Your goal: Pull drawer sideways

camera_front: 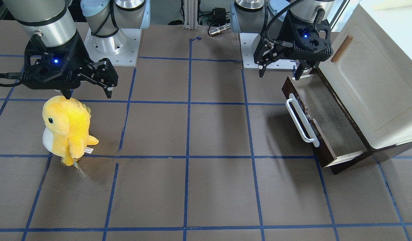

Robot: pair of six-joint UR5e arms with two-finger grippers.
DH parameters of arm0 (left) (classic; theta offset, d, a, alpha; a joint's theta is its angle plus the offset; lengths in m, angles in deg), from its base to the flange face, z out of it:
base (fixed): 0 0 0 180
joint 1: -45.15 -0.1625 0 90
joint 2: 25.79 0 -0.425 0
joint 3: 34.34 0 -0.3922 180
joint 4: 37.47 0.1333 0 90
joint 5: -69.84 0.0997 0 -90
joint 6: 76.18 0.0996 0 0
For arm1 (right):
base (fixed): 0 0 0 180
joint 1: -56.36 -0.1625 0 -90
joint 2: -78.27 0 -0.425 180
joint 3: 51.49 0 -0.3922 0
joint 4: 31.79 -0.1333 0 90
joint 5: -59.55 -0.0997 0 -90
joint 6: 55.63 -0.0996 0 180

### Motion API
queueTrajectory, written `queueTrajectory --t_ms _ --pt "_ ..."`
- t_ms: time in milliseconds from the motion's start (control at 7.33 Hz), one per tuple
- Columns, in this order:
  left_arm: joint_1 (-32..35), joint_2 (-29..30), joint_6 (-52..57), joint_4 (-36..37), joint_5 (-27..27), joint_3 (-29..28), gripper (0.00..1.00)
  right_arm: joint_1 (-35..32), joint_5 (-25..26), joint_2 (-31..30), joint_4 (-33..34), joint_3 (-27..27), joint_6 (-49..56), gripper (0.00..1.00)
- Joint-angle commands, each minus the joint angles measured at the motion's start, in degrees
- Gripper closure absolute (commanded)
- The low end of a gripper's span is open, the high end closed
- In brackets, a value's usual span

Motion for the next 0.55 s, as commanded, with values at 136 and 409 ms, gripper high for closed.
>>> queueTrajectory --t_ms 136,409 --pt "-0.78 -0.35 1.47 0.27 0.7 -0.09 0.0 0.0 0.0 0.0 0.0 0.0 0.08 0.0" --pt "-0.78 -0.45 1.39 0.27 1.93 -0.09 0.0 0.0 0.0 0.0 0.0 0.0 0.0 0.0"
